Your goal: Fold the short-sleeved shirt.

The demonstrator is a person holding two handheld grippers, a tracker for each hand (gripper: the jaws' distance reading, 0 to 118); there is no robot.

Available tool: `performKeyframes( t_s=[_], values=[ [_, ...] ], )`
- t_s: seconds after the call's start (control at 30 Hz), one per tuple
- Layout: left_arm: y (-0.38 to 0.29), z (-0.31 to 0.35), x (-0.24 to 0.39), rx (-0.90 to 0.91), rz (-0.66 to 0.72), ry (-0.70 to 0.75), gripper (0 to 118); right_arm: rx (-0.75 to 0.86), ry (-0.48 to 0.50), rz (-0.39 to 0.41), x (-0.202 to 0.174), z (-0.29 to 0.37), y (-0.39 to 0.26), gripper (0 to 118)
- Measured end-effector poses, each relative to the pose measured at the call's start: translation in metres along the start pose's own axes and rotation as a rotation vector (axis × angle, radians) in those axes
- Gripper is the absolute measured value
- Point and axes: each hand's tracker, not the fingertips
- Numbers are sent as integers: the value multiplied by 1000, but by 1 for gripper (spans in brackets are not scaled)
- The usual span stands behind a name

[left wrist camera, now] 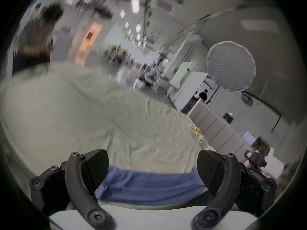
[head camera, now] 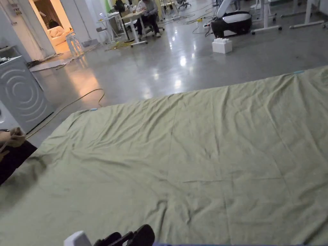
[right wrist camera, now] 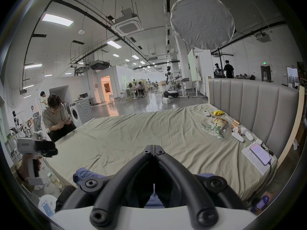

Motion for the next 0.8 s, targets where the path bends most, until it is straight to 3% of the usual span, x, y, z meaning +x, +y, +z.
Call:
performKeyframes(
  t_s=[0.13,0.37,0.47,0.5,0.57,0.7,0.8],
  values=[
    [-16,-39,-76,-97,234,5,109,-57,-7,-23,4,-1,-9,0],
    [-42,-98,-134,-275,406,27,104,-128,-24,-73,14,-4,-16,0],
    [-46,-106,-124,-271,447,25,92,-136,-28,-73,15,-6,-20,0],
    [-45,-108,-123,-272,465,11,74,-137,-28,-67,14,-6,-21,0],
    [-46,-113,-121,-295,505,-17,13,-136,-20,-58,13,-6,-24,0],
    [-56,-115,-116,-292,492,36,11,-155,-8,-30,10,-10,-27,0],
    [-48,-104,-126,-195,563,63,11,-156,-6,-20,11,-9,-27,0]
  ],
)
